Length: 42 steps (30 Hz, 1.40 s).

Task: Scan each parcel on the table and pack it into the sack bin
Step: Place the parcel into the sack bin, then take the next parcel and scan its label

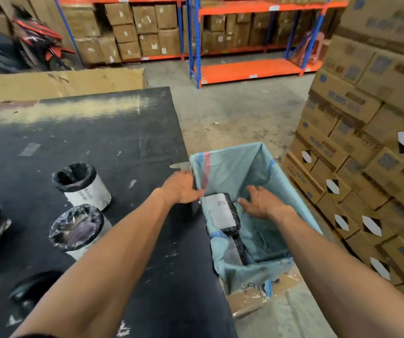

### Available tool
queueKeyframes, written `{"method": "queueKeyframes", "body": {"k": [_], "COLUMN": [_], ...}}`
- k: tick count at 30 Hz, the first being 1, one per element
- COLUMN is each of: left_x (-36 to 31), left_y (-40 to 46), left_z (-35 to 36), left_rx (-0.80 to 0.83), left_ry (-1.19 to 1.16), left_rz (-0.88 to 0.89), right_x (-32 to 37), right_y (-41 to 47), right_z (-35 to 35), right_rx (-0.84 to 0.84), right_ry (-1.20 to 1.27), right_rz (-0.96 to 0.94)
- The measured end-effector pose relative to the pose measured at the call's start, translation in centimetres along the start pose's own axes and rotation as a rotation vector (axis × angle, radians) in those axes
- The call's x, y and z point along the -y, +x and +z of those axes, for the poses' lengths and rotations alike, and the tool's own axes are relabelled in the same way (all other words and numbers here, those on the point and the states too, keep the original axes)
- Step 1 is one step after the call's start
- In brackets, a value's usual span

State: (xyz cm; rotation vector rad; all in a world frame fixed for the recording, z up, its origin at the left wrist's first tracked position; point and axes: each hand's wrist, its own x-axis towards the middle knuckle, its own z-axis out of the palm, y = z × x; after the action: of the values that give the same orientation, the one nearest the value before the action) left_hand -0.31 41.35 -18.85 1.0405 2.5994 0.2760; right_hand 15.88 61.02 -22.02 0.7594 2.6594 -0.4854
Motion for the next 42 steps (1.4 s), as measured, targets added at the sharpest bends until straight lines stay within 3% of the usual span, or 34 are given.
{"method": "queueKeyframes", "body": {"k": [3, 9, 16, 23, 31, 37, 42], "left_x": [1.4, 6.0, 12.9, 22.1, 31.0, 34.8, 36.9], "left_y": [-1.7, -6.3, -14.0, -22.2, -30.3, -33.1, -33.5], "left_z": [-3.1, -9.8, -15.7, -17.4, -16.5, -14.6, -14.1], "left_rx": [0.036, -0.086, -0.272, -0.422, -0.468, -0.522, -0.467], "left_ry": [0.095, 0.098, 0.037, 0.036, 0.024, 0.120, -0.131], "left_rz": [-0.025, -0.019, -0.054, -0.176, -0.440, -0.643, -0.796], "right_x": [2.7, 10.2, 21.3, 33.2, 42.8, 44.9, 44.3], "right_y": [-2.2, -6.3, -10.9, -15.5, -18.6, -18.7, -18.4], "right_z": [-1.7, -5.0, -7.2, -5.4, -0.5, 6.6, 10.5], "right_rx": [-0.058, -0.197, -0.342, -0.357, -0.177, -0.004, 0.062], "right_ry": [0.002, 0.029, 0.041, 0.075, 0.062, -0.007, -0.063], "right_rz": [-0.002, -0.057, -0.251, -0.468, -0.606, -0.474, -0.272]}}
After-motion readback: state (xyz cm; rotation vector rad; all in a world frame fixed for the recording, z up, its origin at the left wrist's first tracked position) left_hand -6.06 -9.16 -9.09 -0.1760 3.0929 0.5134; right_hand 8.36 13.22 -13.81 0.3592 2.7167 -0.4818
